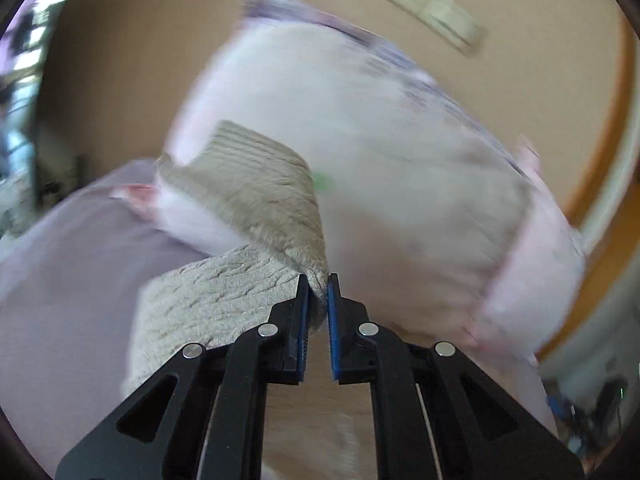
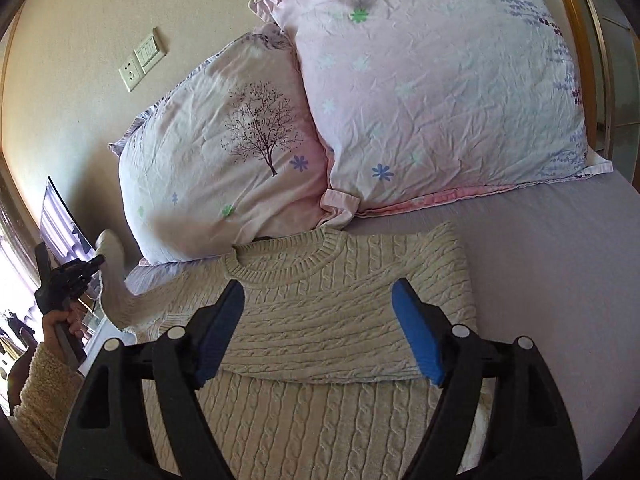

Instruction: Fold small clothes

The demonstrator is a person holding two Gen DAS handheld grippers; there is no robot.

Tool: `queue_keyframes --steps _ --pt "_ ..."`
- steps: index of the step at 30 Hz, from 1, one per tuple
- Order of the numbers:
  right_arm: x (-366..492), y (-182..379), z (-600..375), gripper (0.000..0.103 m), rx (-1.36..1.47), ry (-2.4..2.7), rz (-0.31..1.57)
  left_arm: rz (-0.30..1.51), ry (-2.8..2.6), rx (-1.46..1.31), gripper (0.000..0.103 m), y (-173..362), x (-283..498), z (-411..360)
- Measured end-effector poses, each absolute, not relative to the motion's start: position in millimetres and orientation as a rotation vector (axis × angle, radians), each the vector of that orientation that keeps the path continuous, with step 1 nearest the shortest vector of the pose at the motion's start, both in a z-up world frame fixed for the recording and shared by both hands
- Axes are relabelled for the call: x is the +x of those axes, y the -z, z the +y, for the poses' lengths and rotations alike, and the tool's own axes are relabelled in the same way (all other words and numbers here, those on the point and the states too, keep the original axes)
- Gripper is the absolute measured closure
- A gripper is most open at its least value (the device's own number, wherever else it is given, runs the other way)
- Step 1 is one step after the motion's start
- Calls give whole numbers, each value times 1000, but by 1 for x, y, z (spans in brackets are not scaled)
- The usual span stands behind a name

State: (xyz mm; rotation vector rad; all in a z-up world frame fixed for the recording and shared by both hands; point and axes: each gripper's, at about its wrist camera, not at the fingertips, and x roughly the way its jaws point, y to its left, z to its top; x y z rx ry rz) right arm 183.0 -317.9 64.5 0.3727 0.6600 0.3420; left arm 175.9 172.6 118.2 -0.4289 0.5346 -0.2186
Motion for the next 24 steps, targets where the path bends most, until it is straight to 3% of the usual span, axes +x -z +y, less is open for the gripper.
queue_keyframes --steps 5,6,7,8,9,10,12,13,18,19,24 --pt "199 -47 -310 27 415 -359 748 840 676 -140 89 -60 168 -28" --pt "203 -41 -312 30 427 -343 780 878 696 -90 89 -48 163 -45" --pt "205 -34 -316 39 443 -328 813 891 705 -63 89 -41 157 -51" --pt "207 -28 -321 47 459 -311 840 893 703 -67 88 -39 151 -48" --pt "208 -23 -325 49 467 -297 859 885 693 -88 78 -41 144 -38" --pt "209 -18 -327 51 464 -280 877 863 664 -108 57 -46 137 -24" --pt "210 -10 -325 59 451 -278 904 772 562 -130 33 -63 122 13" --pt "210 -5 -320 61 435 -292 919 731 510 -126 28 -68 112 30" --pt "211 20 -283 65 264 -255 993 767 268 -165 24 -65 84 99" --pt "210 19 -278 95 227 -251 977 797 249 -200 24 -59 78 112" --pt "214 -3 -303 96 257 -66 809 842 287 -405 24 -37 45 151"
